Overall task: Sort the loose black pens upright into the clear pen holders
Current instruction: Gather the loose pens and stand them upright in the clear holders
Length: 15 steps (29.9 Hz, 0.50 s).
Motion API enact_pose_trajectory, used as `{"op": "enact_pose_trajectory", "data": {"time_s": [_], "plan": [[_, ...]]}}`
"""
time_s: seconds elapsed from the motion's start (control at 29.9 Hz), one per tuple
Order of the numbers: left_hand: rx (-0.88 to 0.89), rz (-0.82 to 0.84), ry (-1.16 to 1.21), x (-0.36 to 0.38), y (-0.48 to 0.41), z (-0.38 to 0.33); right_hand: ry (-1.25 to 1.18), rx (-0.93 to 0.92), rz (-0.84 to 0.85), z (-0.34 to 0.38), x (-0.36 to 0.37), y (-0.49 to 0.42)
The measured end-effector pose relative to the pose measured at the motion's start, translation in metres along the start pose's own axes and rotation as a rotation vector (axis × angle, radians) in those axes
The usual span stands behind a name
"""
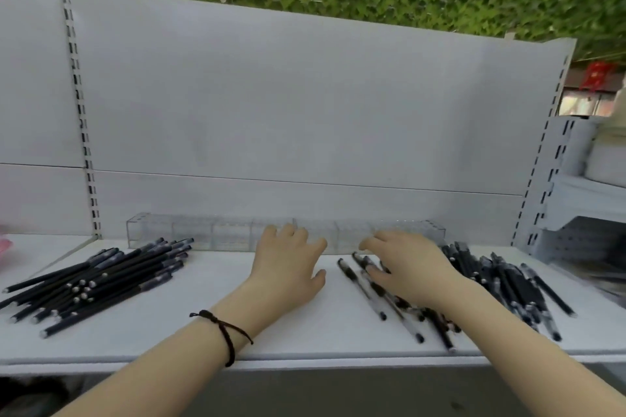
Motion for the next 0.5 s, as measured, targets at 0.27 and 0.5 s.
{"op": "enact_pose_trajectory", "data": {"time_s": [0.27, 0.5], "plan": [[-0.092, -0.064, 0.023, -0.009, -0.054, -0.063, -0.103, 0.026, 0.093, -0.106, 0.008, 0.016], [-0.133, -0.073, 0.038, -0.011, -0.092, -0.085, -0.247, -0.036, 0.256, -0.139, 0.030, -0.010]]}}
Point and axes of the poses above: each hand's wrist, its own y-axis away from the middle knuckle, its own x-axis out of the palm, z = x × y, the point moved 10 cm from there along -y, towards the middle knuckle, and after that the axes turned 7 degrees about x, right-handed, at the moved point
